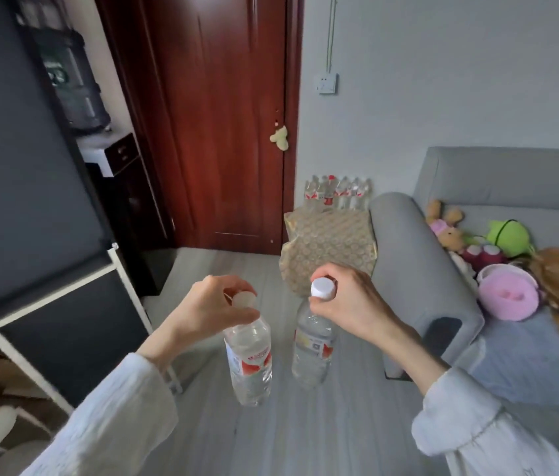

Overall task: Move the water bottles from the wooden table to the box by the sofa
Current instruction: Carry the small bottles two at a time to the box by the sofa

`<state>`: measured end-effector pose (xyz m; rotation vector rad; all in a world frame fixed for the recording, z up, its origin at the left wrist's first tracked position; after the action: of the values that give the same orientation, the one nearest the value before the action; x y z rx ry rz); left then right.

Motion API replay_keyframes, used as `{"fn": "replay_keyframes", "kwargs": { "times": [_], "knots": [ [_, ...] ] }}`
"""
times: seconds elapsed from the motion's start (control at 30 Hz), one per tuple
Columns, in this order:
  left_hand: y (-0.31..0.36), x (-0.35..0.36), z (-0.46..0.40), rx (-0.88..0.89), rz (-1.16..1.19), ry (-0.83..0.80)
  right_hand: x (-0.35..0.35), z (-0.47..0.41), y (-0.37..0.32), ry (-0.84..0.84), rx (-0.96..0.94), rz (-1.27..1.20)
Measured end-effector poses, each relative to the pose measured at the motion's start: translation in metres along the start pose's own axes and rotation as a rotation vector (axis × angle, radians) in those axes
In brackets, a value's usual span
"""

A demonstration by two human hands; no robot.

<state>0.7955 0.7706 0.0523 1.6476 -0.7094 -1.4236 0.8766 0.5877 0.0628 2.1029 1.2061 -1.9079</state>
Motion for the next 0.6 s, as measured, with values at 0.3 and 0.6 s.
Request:
{"fn": "replay_keyframes", "kwargs": {
  "times": [0.3, 0.6],
  "knots": [
    [0.005, 0.026, -0.207, 0.0, 0.031, -0.057, -0.004, -0.177, 0.104, -0.008, 0.062, 0.059],
    [-0.026, 0.036, -0.424, -0.011, 0.065, -0.144, 0.025, -0.353, 0.199, -0.014, 0.169, 0.066]
  ]
}}
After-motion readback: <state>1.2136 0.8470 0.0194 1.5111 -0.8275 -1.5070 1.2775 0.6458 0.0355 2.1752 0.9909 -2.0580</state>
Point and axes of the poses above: each hand's wrist, its own z-axis away from the middle knuckle, its own x-axis out of the palm, y = z × x, the point moved 6 cm from there along -z, towards the middle knuckle, and after that the axes turned 15 degrees about z, right-handed, at the moved point
